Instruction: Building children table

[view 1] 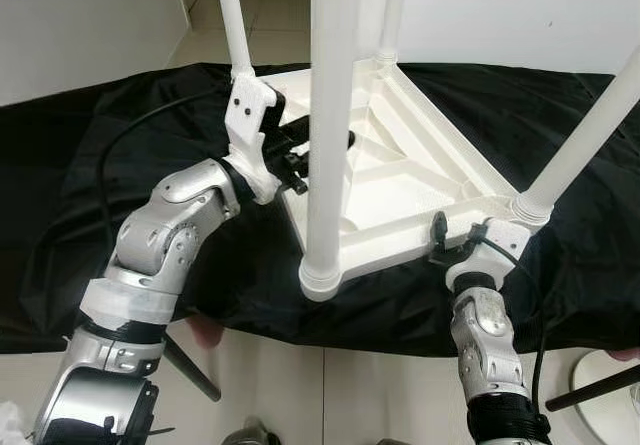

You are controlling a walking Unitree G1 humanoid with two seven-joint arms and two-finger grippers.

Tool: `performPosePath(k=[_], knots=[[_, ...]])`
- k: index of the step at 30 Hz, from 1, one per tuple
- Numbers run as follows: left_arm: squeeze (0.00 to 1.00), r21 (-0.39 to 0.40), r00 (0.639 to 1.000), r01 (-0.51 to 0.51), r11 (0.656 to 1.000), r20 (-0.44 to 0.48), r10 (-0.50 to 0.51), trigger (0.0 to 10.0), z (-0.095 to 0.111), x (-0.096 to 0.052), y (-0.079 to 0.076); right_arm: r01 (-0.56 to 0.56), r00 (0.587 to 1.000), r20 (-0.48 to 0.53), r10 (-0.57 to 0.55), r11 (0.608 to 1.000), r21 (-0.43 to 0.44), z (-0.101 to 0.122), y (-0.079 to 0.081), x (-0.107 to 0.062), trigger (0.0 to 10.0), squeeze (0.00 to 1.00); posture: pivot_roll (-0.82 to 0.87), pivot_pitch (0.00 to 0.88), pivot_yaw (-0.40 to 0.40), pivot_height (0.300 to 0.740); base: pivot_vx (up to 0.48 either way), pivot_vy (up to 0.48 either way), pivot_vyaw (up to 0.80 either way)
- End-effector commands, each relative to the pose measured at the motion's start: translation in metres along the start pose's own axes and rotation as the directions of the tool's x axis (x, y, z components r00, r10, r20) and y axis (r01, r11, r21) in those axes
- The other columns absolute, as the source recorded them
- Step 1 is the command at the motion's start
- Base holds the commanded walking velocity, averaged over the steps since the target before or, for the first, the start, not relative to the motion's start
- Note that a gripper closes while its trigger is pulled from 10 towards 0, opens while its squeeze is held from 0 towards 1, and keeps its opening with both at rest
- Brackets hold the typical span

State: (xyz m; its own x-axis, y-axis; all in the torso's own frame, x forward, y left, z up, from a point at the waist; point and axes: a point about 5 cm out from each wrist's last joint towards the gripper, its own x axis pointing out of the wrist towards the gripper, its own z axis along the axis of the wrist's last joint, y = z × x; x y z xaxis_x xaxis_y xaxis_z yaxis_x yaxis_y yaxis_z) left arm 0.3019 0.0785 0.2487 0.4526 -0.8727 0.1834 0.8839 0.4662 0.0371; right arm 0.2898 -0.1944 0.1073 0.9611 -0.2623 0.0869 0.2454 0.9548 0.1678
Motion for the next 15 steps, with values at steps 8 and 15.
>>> performPosePath(k=[8,15], knots=[[0.0,-0.033,0.95,0.311,0.95,-0.007,-0.311,10.0,-0.005,0.003,-0.032,0.083,0.996,-0.019,-0.083,0.995,0.046,-0.006,0.003,0.001,10.0,0.0,-0.02,0.0,0.037,0.74,0.0,0.0,0.0],[0.0,-0.038,0.939,0.341,0.939,-0.024,-0.342,10.0,-0.006,0.001,-0.036,0.232,0.972,-0.049,-0.228,0.966,0.114,-0.014,-0.007,0.0,10.0,0.0,-0.02,0.0,0.042,0.74,0.0,0.0,0.0]])
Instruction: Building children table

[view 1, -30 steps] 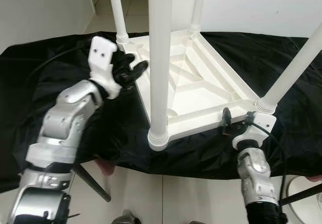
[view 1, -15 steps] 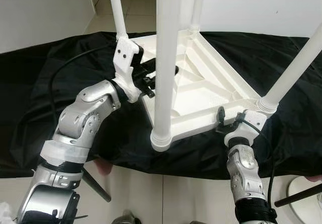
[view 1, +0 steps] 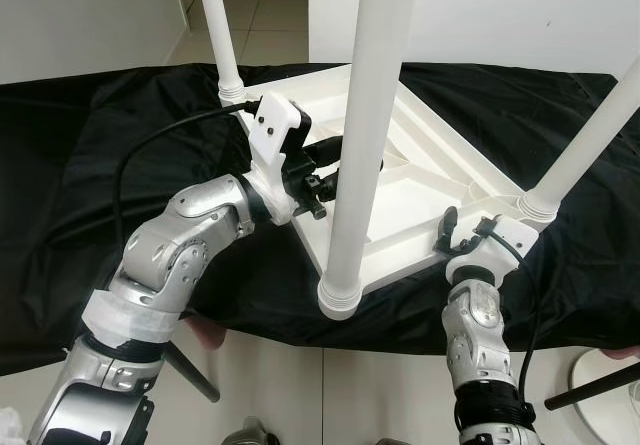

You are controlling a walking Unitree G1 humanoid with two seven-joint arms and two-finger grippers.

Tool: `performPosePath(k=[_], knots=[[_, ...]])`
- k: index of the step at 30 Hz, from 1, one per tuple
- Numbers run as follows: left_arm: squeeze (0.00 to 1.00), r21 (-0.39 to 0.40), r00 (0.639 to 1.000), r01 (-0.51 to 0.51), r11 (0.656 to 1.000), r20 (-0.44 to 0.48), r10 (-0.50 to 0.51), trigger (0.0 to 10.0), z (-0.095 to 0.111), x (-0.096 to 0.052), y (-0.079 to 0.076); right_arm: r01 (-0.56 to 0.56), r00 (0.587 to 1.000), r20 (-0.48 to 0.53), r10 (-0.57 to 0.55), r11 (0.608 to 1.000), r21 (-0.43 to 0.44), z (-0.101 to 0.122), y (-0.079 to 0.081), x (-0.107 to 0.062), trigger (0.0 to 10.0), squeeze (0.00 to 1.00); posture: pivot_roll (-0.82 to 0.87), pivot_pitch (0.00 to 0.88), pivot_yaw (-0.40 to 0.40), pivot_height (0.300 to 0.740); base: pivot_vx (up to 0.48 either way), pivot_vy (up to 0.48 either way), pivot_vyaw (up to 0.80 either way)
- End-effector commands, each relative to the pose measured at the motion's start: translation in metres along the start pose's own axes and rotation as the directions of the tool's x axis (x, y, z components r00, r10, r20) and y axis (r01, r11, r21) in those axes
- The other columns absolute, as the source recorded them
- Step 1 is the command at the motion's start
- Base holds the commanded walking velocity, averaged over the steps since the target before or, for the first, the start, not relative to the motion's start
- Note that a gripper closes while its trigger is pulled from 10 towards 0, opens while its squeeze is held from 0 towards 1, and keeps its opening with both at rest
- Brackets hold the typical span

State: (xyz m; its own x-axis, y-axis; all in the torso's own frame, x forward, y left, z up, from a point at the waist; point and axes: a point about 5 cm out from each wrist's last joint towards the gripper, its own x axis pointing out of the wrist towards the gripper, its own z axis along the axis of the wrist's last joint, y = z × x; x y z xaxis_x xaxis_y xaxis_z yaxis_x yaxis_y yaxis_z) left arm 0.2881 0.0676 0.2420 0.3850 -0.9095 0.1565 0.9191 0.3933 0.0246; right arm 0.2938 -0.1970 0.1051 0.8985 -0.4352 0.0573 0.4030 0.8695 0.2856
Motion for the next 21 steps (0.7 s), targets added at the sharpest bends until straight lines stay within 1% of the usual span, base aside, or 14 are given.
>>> performPosePath(k=[1,4,7,9,11,12,14,17,18,19,20,21], knots=[[0.0,-0.005,0.963,0.268,0.963,-0.008,-0.268,10.0,0.0,0.0,-0.019,0.05,0.998,-0.047,-0.049,0.999,0.007,-0.011,-0.007,-0.003,10.0,0.0,-0.02,0.0,0.042,0.74,0.0,0.0,0.0],[0.0,-0.006,0.963,0.269,0.963,-0.011,-0.269,10.0,0.0,0.0,-0.02,0.07,0.996,-0.054,-0.07,0.998,0.005,-0.012,-0.009,-0.003,10.0,0.0,-0.02,0.0,0.043,0.74,0.0,0.0,0.0],[0.0,-0.004,0.963,0.267,0.964,-0.018,-0.267,10.0,0.001,-0.001,-0.021,0.092,0.993,-0.082,-0.089,0.995,0.033,-0.017,-0.01,-0.004,10.0,0.0,-0.01,0.0,0.044,0.74,0.0,0.0,0.0],[0.0,-0.002,0.963,0.267,0.964,-0.018,-0.267,10.0,0.002,-0.001,-0.021,0.084,0.993,-0.086,-0.08,0.996,0.039,-0.018,-0.009,-0.004,10.0,0.0,-0.01,0.0,0.046,0.74,0.0,0.0,0.0],[0.0,0.002,0.963,0.271,0.963,-0.018,-0.27,10.0,0.003,-0.001,-0.022,0.044,0.995,-0.093,-0.038,0.997,0.057,-0.019,-0.005,-0.002,10.0,0.0,-0.01,0.0,0.048,0.74,0.0,0.0,0.0],[0.0,0.002,0.963,0.271,0.963,-0.018,-0.27,10.0,0.003,-0.001,-0.022,0.044,0.995,-0.093,-0.038,0.997,0.057,-0.019,-0.005,-0.002,10.0,0.0,-0.01,0.0,0.048,0.74,0.0,0.0,0.0],[0.0,0.006,0.96,0.28,0.96,-0.018,-0.28,10.0,0.004,-0.001,-0.024,-0.017,0.994,-0.104,0.025,0.997,0.073,-0.019,0.0,0.003,10.0,0.0,-0.01,0.0,0.05,0.74,0.0,0.0,0.0],[0.0,0.007,0.959,0.283,0.959,-0.017,-0.283,10.0,0.005,-0.001,-0.025,-0.036,0.993,-0.106,0.044,0.997,0.075,-0.019,0.002,0.005,10.0,0.0,-0.01,0.0,0.05,0.74,0.0,0.0,0.0],[0.0,0.008,0.957,0.289,0.957,-0.016,-0.289,10.0,0.006,0.0,-0.027,-0.065,0.99,-0.116,0.075,0.994,0.086,-0.019,0.003,0.009,10.0,0.0,-0.01,0.0,0.052,0.74,0.0,0.0,0.0],[0.0,0.007,0.955,0.295,0.956,-0.015,-0.295,10.0,0.006,0.0,-0.029,-0.089,0.988,-0.119,0.097,0.993,0.078,-0.018,0.004,0.013,10.0,0.0,0.0,0.001,0.052,0.74,0.0,0.0,0.0],[0.0,0.007,0.955,0.295,0.956,-0.015,-0.295,10.0,0.006,0.0,-0.029,-0.089,0.988,-0.119,0.097,0.993,0.078,-0.018,0.004,0.013,10.0,0.0,0.0,0.001,0.052,0.74,0.0,0.0,0.0],[0.0,0.007,0.954,0.3,0.954,-0.014,-0.3,10.0,0.007,0.0,-0.031,-0.125,0.983,-0.127,0.134,0.989,0.076,-0.016,0.005,0.019,10.0,0.0,0.0,0.003,0.053,0.74,0.0,0.0,0.0]])
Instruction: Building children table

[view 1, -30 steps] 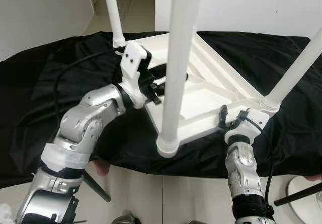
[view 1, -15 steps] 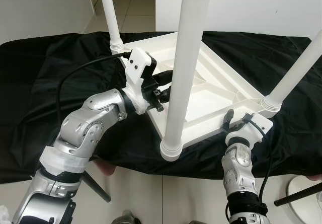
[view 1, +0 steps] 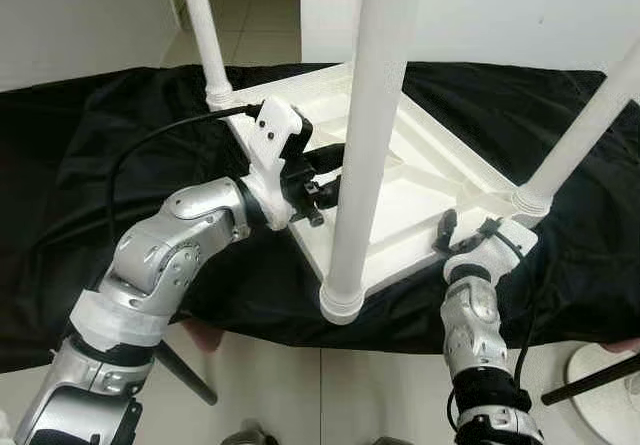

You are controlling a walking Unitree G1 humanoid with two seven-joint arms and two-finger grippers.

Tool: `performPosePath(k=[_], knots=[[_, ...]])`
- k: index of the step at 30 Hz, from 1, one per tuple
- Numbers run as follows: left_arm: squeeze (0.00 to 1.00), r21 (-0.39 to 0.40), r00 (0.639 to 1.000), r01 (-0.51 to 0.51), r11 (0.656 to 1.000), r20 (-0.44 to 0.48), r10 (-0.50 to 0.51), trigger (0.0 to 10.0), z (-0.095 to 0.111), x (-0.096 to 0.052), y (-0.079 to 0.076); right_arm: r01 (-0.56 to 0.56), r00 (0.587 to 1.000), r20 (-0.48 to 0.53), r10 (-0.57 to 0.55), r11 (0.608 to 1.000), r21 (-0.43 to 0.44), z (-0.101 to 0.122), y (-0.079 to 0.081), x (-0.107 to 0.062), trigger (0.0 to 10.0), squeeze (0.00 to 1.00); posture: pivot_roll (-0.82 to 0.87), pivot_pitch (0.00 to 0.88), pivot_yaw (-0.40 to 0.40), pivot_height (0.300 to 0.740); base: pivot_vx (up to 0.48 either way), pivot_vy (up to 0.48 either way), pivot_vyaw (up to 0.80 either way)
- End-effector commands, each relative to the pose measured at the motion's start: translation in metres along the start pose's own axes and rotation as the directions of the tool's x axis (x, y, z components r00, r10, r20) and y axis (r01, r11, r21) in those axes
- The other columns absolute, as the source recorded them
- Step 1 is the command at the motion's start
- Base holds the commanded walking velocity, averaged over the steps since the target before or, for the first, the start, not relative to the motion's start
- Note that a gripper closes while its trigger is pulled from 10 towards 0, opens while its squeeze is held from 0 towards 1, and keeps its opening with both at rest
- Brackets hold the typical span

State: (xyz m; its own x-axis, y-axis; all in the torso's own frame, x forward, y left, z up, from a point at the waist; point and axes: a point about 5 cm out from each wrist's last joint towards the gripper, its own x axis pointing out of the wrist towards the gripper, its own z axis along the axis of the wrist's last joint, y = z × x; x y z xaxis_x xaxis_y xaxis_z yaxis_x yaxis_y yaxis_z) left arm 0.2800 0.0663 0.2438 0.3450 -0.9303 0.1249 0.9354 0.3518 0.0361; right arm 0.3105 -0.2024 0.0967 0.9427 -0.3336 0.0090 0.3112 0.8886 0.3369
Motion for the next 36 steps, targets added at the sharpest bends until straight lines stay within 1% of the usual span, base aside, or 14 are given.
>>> performPosePath(k=[1,3,4,6,9,17,20,22,24,25,27,28,31,36], knots=[[0.0,0.01,0.967,0.256,0.967,0.017,-0.256,10.0,0.005,0.003,-0.023,-0.039,0.998,-0.052,0.039,0.999,0.013,-0.006,0.005,0.003,10.0,0.0,0.0,0.003,0.053,0.74,0.0,0.0,0.0],[0.0,0.011,0.965,0.263,0.965,0.015,-0.263,10.0,0.006,0.004,-0.028,-0.082,0.995,-0.06,0.08,0.996,-0.029,0.0,0.004,0.015,10.0,0.0,0.0,0.005,0.055,0.74,0.0,0.0,0.0],[0.0,0.011,0.965,0.263,0.965,0.015,-0.263,10.0,0.006,0.004,-0.028,-0.082,0.995,-0.06,0.08,0.996,-0.029,0.0,0.004,0.015,10.0,0.0,0.0,0.005,0.055,0.74,0.0,0.0,0.0],[0.0,0.016,0.962,0.274,0.962,0.007,-0.274,10.0,0.006,0.005,-0.034,-0.123,0.99,-0.073,0.118,0.989,-0.079,0.007,0.003,0.027,10.0,0.0,0.0,0.01,0.062,0.74,0.0,0.0,0.0],[0.0,0.023,0.96,0.28,0.96,-0.001,-0.28,10.0,0.007,0.006,-0.038,-0.162,0.984,-0.09,0.152,0.979,-0.121,0.011,0.005,0.035,10.0,0.0,0.0,0.012,0.064,0.74,0.0,0.0,0.0],[0.0,0.025,0.961,0.278,0.96,-0.004,-0.278,10.0,0.006,0.009,-0.042,-0.171,0.983,-0.095,0.158,0.974,-0.151,0.015,0.004,0.043,10.0,0.0,0.0,0.013,0.064,0.74,0.0,0.0,0.0],[0.0,0.021,0.967,0.256,0.966,0.002,-0.256,10.0,0.005,0.011,-0.043,-0.176,0.984,-0.055,0.169,0.972,-0.158,0.02,0.001,0.044,10.0,0.0,0.01,0.013,0.054,0.74,0.0,0.0,0.0],[0.0,0.02,0.975,0.223,0.975,-0.002,-0.223,10.0,0.004,0.01,-0.037,-0.193,0.981,-0.032,0.19,0.97,-0.146,0.022,0.0,0.041,10.0,0.0,0.01,0.013,0.054,0.74,0.0,0.0,0.0],[0.0,0.046,0.993,0.113,0.993,-0.02,-0.112,10.0,0.0,0.007,-0.016,-0.245,0.968,0.019,0.25,0.96,-0.136,0.027,-0.001,0.033,10.0,0.0,0.01,0.015,0.051,0.74,0.0,0.0,0.0],[0.0,0.046,0.993,0.113,0.993,-0.02,-0.112,10.0,0.0,0.007,-0.016,-0.245,0.968,0.019,0.25,0.96,-0.136,0.027,-0.001,0.033,10.0,0.0,0.01,0.015,0.051,0.74,0.0,0.0,0.0],[0.0,0.062,0.999,-0.003,0.998,-0.039,0.006,10.0,-0.004,0.002,0.01,-0.296,0.95,0.057,0.307,0.944,-0.148,0.034,-0.004,0.027,10.0,0.0,0.01,0.014,0.052,0.74,0.0,0.0,0.0],[0.0,0.062,0.999,-0.003,0.998,-0.039,0.006,10.0,-0.004,0.002,0.01,-0.296,0.95,0.057,0.307,0.944,-0.148,0.034,-0.004,0.027,10.0,0.0,0.01,0.014,0.052,0.74,0.0,0.0,0.0],[0.0,0.092,0.99,-0.096,0.991,-0.091,0.104,10.0,-0.016,-0.008,0.034,-0.328,0.935,0.082,0.344,0.93,-0.164,0.045,-0.02,0.023,10.0,0.0,-0.01,0.012,0.068,0.74,0.0,0.0,0.0],[0.0,0.094,0.988,-0.105,0.99,-0.103,0.114,10.0,-0.019,-0.01,0.038,-0.336,0.932,0.084,0.353,0.926,-0.171,0.047,-0.023,0.021,10.0,0.0,-0.01,0.011,0.069,0.74,0.0,0.0,0.0]])
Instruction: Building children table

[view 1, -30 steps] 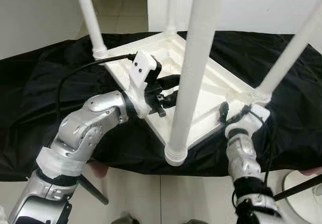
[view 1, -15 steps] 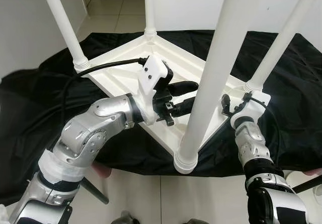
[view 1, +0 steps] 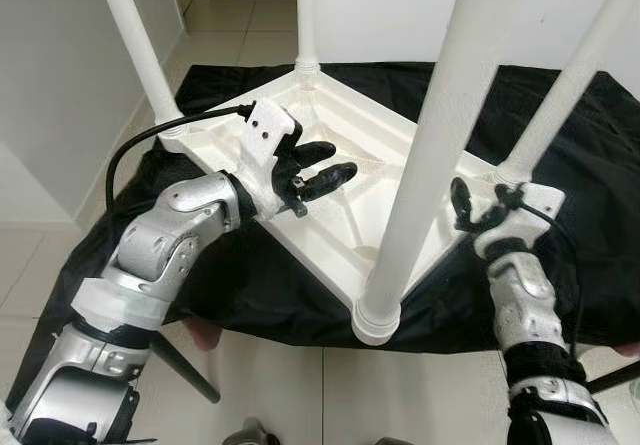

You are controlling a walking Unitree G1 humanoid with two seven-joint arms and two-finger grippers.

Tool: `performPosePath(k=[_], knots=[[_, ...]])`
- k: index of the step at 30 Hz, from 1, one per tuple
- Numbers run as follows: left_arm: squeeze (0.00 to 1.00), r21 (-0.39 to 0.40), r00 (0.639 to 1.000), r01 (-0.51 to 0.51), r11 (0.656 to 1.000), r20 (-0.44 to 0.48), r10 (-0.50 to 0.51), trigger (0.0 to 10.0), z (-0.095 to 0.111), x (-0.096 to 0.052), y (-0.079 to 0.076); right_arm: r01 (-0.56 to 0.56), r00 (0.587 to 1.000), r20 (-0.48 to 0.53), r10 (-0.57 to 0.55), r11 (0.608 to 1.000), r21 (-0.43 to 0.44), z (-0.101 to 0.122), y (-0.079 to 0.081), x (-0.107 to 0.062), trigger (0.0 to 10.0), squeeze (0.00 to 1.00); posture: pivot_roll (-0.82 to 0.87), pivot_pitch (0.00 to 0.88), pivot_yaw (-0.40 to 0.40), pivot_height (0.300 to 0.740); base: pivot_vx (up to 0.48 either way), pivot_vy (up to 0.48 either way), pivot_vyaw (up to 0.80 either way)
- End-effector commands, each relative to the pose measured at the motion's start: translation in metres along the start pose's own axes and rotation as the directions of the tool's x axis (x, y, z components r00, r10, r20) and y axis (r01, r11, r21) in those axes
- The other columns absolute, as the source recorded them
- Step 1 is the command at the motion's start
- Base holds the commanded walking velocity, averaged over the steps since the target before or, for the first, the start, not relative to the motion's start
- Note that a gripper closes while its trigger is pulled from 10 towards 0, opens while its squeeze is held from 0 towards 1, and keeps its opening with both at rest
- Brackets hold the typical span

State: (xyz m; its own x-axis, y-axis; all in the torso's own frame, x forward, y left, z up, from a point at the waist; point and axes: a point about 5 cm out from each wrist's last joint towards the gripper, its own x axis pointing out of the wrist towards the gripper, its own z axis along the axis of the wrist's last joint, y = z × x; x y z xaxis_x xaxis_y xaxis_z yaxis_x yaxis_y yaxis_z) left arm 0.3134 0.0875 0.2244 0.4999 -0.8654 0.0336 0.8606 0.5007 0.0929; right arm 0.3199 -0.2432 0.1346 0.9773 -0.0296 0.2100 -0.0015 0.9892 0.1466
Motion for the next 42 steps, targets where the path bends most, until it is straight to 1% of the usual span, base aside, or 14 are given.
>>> performPosePath(k=[1,2,4,7,8,10,17,20,29,30,31,34,35,42], knots=[[0.0,0.021,0.999,0.051,0.998,-0.003,-0.051,10.0,0.001,0.0,0.0,-0.006,1.0,-0.005,0.006,1.0,0.003,0.0,-0.002,-0.002,10.0,0.0,-0.01,0.011,0.069,0.74,0.0,0.0,0.0],[0.0,0.021,0.999,0.051,0.998,-0.003,-0.051,10.0,0.001,0.0,0.0,-0.006,1.0,-0.005,0.006,1.0,0.003,0.0,-0.002,-0.002,10.0,0.0,-0.01,0.011,0.069,0.74,0.0,0.0,0.0],[0.0,0.034,0.998,-0.019,0.999,-0.051,0.021,10.0,-0.009,-0.014,0.023,-0.065,0.998,-0.011,0.065,0.997,-0.031,0.004,-0.009,-0.01,10.0,0.0,-0.04,0.015,0.084,0.74,0.0,0.0,0.0],[0.0,0.034,0.998,-0.019,0.999,-0.051,0.021,10.0,-0.009,-0.014,0.023,-0.065,0.998,-0.011,0.065,0.997,-0.031,0.004,-0.009,-0.01,10.0,0.0,-0.04,0.015,0.084,0.74,0.0,0.0,0.0],[0.0,0.016,0.993,-0.023,1.0,-0.119,0.025,10.0,-0.025,-0.032,0.031,-0.153,0.988,-0.023,0.152,0.987,-0.048,0.009,-0.008,-0.018,10.0,0.0,-0.05,0.017,0.091,0.74,0.0,0.0,0.0],[0.0,-0.013,0.986,0.005,1.0,-0.166,-0.007,10.0,-0.039,-0.046,0.028,-0.227,0.974,-0.023,0.226,0.973,-0.048,0.015,-0.002,-0.025,10.0,0.0,-0.05,0.017,0.092,0.74,0.0,0.0,0.0],[0.0,-0.018,0.977,0.032,0.999,-0.208,-0.035,10.0,-0.05,-0.054,0.025,-0.264,0.964,-0.03,0.263,0.962,-0.063,0.019,-0.001,-0.03,10.0,0.0,-0.06,0.019,0.095,0.74,0.0,0.0,0.0],[0.0,-0.045,0.954,0.109,0.993,-0.277,-0.118,10.0,-0.064,-0.066,0.014,-0.28,0.96,-0.042,0.277,0.956,-0.085,0.024,-0.006,-0.034,10.0,0.0,-0.07,0.021,0.093,0.74,0.0,0.0,0.0],[0.0,-0.074,0.906,0.219,0.973,-0.356,-0.231,10.0,-0.08,-0.074,-0.001,-0.29,0.957,-0.051,0.286,0.952,-0.099,0.027,-0.008,-0.038,10.0,0.0,-0.07,0.02,0.094,0.74,0.0,0.0,0.0],[0.42,-0.094,0.883,0.254,0.963,-0.383,-0.27,10.0,-0.087,-0.075,-0.006,-0.297,0.955,-0.054,0.293,0.95,-0.101,0.027,-0.006,-0.04,10.0,0.0,-0.08,0.018,0.102,0.74,0.0,0.0,0.0],[1.0,-0.086,0.874,0.269,0.959,-0.397,-0.281,10.0,-0.092,-0.073,-0.009,-0.301,0.953,-0.055,0.297,0.948,-0.1,0.027,-0.005,-0.042,10.0,0.0,-0.08,0.016,0.102,0.74,0.0,0.0,0.0],[1.0,-0.052,0.876,0.269,0.962,-0.402,-0.267,10.0,-0.094,-0.069,-0.011,-0.302,0.953,-0.055,0.298,0.949,-0.093,0.027,-0.003,-0.043,10.0,0.0,-0.08,0.013,0.101,0.74,0.0,0.0,0.0],[0.0,-0.013,0.885,0.261,0.965,-0.396,-0.245,10.0,-0.094,-0.065,-0.012,-0.299,0.954,-0.054,0.295,0.951,-0.083,0.028,-0.003,-0.045,10.0,0.0,-0.08,0.012,0.098,0.74,0.0,0.0,0.0],[0.0,0.067,0.908,0.261,0.963,-0.354,-0.222,10.0,-0.087,-0.053,-0.018,-0.317,0.947,-0.072,0.312,0.946,-0.064,0.027,0.0,-0.05,10.0,0.0,-0.08,0.008,0.091,0.74,0.0,0.0,0.0]])
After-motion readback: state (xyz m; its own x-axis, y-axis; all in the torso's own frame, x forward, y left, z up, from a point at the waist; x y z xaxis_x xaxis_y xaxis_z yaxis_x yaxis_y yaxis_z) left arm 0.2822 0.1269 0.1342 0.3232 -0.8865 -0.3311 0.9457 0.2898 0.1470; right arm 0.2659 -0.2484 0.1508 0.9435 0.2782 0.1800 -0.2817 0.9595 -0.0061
